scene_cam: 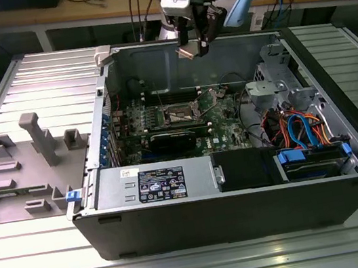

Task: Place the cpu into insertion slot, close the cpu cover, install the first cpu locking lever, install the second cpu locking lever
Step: 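Place the cpu into insertion slot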

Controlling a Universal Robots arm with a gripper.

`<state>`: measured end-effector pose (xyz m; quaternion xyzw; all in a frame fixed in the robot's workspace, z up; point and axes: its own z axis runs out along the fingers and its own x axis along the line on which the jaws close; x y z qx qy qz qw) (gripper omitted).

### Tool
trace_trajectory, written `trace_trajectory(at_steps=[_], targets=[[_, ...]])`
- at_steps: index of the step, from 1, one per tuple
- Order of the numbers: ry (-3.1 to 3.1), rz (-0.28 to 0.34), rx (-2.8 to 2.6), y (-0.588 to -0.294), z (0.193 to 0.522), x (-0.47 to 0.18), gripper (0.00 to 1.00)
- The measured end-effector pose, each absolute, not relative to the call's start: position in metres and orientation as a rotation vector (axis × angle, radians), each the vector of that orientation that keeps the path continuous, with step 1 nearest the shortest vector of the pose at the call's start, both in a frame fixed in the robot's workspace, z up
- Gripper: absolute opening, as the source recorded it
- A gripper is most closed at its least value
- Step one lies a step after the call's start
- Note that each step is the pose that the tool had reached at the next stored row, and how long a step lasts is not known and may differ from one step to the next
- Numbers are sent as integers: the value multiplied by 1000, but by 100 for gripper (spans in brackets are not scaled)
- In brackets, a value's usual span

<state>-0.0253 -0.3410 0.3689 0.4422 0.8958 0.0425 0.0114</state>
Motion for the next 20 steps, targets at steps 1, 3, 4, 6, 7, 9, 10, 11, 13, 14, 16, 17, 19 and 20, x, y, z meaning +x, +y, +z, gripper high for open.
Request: trace_trajectory(at_steps=[1, 3, 4, 6, 7, 9, 10, 11, 13, 14, 16, 17, 19, 20], targets=[[2779, 132, 1408, -341, 369, -25, 54], [2759, 132, 1443, -341, 369, -25, 54], [2753, 132, 1456, -341, 369, -25, 54], [2739, 131, 1479, -341, 369, -25, 54], [2734, 131, 1488, -341, 369, -25, 54], [2734, 131, 1489, -341, 369, -25, 54], [2734, 131, 1489, -341, 369, -25, 54], [2734, 131, 1489, -341, 369, -25, 54], [2734, 131, 1489, -341, 369, -25, 54], [2734, 131, 1489, -341, 369, -25, 54], [2734, 131, 1489, -341, 369, -25, 54], [2734, 131, 1489, -341, 369, -25, 54], [2733, 131, 1489, -341, 369, -25, 54], [2733, 131, 1490, -341, 369, -25, 54]])
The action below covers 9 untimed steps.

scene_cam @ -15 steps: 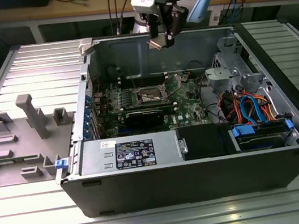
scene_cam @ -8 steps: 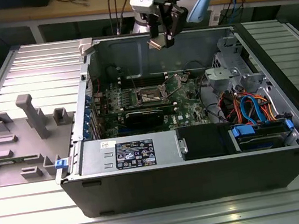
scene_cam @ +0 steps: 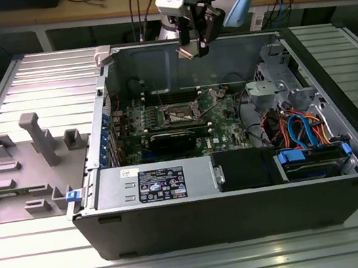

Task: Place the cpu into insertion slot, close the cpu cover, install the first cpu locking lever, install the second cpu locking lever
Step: 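Place the cpu into insertion slot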

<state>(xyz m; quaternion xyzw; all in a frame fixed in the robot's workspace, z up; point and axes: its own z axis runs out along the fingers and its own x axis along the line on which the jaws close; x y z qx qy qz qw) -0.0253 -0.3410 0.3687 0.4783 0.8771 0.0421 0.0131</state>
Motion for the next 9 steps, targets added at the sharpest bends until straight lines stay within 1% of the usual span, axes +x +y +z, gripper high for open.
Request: trace_trajectory(at_steps=[9], targets=[[2649, 129, 1626, -341, 369, -25, 54]])
